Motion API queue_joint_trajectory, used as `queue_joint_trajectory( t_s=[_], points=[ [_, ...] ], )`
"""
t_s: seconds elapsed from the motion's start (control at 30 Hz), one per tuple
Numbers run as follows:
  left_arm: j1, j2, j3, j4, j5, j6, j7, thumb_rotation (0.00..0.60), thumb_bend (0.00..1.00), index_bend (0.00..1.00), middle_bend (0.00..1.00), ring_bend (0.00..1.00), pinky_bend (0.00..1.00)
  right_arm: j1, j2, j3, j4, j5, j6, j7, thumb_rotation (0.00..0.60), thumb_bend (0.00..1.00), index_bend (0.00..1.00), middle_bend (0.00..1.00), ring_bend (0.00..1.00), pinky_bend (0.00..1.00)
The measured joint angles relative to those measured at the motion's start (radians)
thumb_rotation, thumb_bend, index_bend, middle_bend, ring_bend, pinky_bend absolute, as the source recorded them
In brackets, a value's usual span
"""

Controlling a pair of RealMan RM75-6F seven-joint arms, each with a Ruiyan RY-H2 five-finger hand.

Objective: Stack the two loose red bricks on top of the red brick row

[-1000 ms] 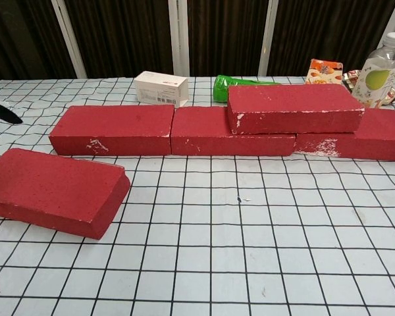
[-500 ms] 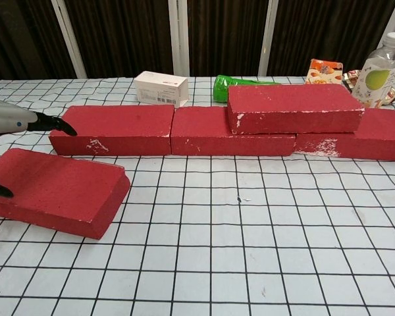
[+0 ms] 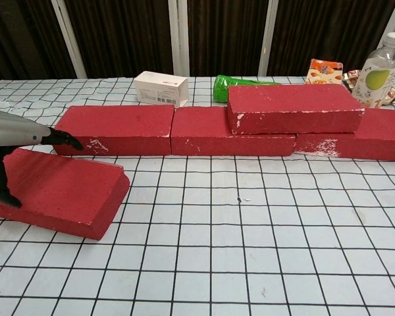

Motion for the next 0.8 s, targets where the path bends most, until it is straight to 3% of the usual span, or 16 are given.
queue_joint_trajectory(
  t_s=[0.5,0.8],
  points=[
    [-0.034,0.075,0.019,-0.071,-0.007,0.041,-0.057,0.600,0.00,0.00,0.00,0.00,0.03,-0.013,-0.013,0.034,0.001,0.020,-0.033,-0.028,0.600,0.15,0.06,0.00,0.00,0.00],
    [-0.050,0.112,0.062,-0.075,-0.032,0.019,-0.079,0.600,0.00,0.00,0.00,0.00,0.03,-0.022,-0.010,0.047,-0.015,0.032,-0.050,-0.038,0.600,0.15,0.06,0.00,0.00,0.00]
  ],
)
